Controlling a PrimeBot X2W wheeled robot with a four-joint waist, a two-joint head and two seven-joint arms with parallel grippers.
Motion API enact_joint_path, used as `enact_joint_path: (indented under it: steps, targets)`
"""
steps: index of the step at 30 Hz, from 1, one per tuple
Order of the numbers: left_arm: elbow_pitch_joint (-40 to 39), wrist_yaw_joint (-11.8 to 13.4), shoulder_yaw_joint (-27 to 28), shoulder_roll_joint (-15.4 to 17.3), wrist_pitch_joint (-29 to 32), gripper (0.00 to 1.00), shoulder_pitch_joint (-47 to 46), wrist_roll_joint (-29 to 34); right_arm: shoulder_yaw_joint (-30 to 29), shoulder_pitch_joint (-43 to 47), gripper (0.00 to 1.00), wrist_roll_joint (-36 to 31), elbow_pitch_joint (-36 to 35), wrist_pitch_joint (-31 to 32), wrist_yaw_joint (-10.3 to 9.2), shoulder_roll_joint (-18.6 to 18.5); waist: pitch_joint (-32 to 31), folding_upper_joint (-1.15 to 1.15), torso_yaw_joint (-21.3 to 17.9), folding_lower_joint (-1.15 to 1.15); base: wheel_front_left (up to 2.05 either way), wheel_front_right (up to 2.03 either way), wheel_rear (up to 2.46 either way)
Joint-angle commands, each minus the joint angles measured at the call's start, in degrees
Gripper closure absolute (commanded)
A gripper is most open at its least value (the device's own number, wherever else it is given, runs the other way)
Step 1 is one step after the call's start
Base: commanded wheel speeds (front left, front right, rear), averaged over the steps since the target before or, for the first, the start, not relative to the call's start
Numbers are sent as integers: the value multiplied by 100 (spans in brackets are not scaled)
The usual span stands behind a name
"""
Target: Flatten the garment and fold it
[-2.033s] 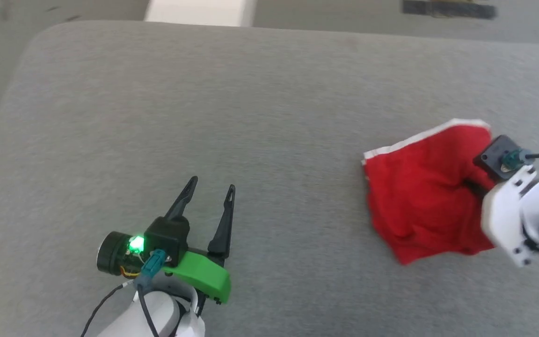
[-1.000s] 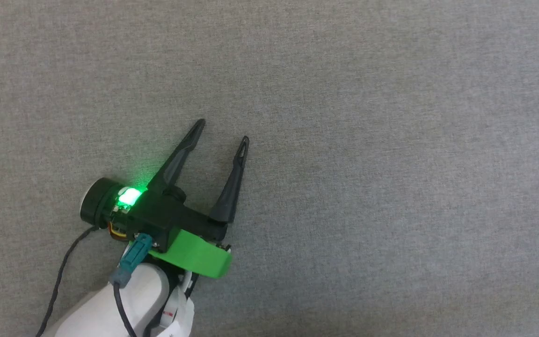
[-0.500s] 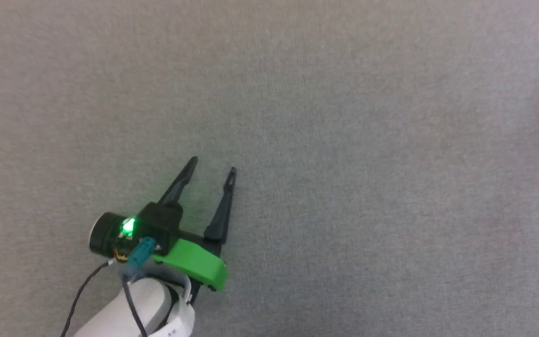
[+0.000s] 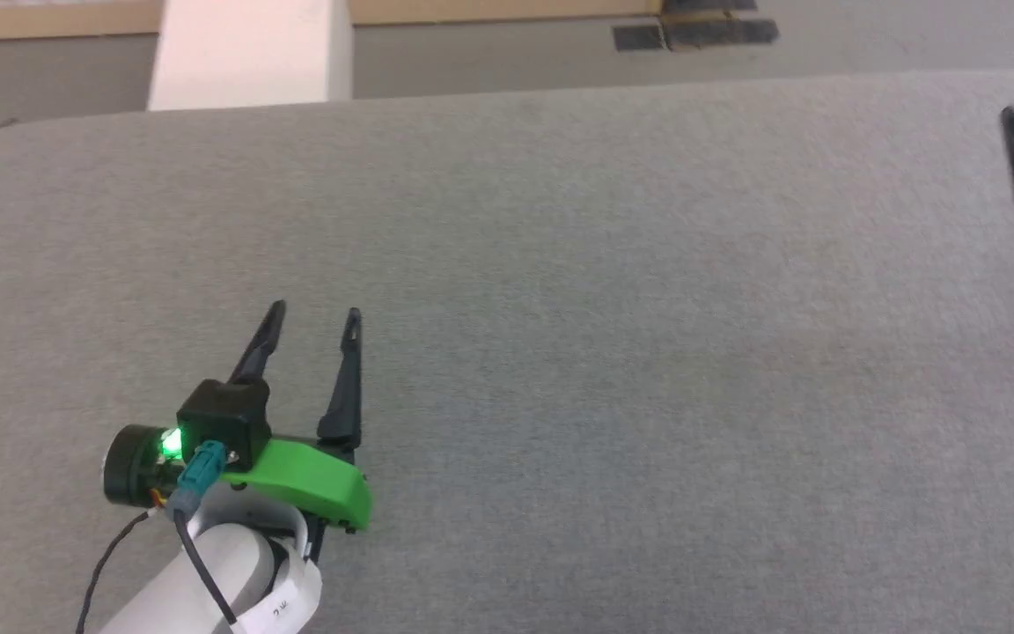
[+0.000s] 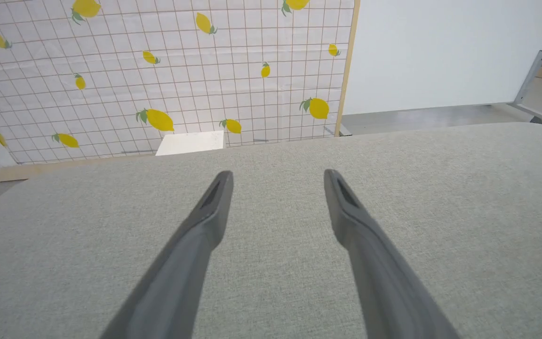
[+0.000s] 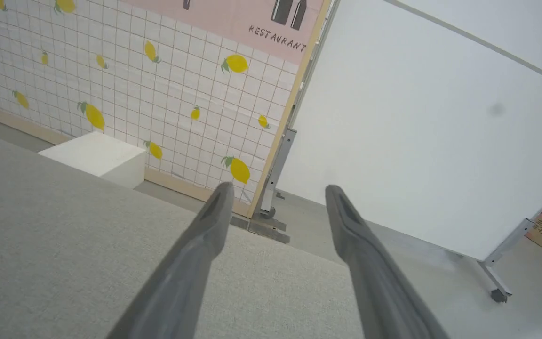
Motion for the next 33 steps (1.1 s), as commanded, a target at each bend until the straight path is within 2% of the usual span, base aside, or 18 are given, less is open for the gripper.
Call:
enact_joint_path:
  steps: [1, 5, 11, 17, 23, 33]
  targets:
    - [2, 67, 26, 54, 24, 0, 94, 21, -128, 227, 0, -66, -140, -10, -9, 194, -272, 0, 284, 0, 0, 0, 0]
    - [-9, 231, 45, 126, 37, 0, 193, 81, -697, 951, 0, -285, -641, 32, -9, 880, -337, 0, 394, 0, 0, 0, 0]
    - [6, 342, 0, 156, 44, 0, 340, 122, -1390, 1921, 0, -618, -1223, 46, -9, 1848, -464, 0, 545, 0, 0, 0, 0]
    - [97, 391, -98, 144, 30, 0, 453, 195, -1617, 2668, 0, -1051, -1593, 70, -9, 2616, -562, 0, 635, 0, 0, 0, 0]
    - [210, 385, -222, 109, 12, 0, 499, 291, -1543, 3105, 0, -1286, -1741, 98, -9, 2896, -601, 0, 673, 0, 0, 0, 0]
    - [276, 503, -293, 66, -34, 0, 579, 495, -1560, 3369, 0, -1475, -1828, -26, -9, 3020, -598, 0, 711, 0, 0, 0, 0]
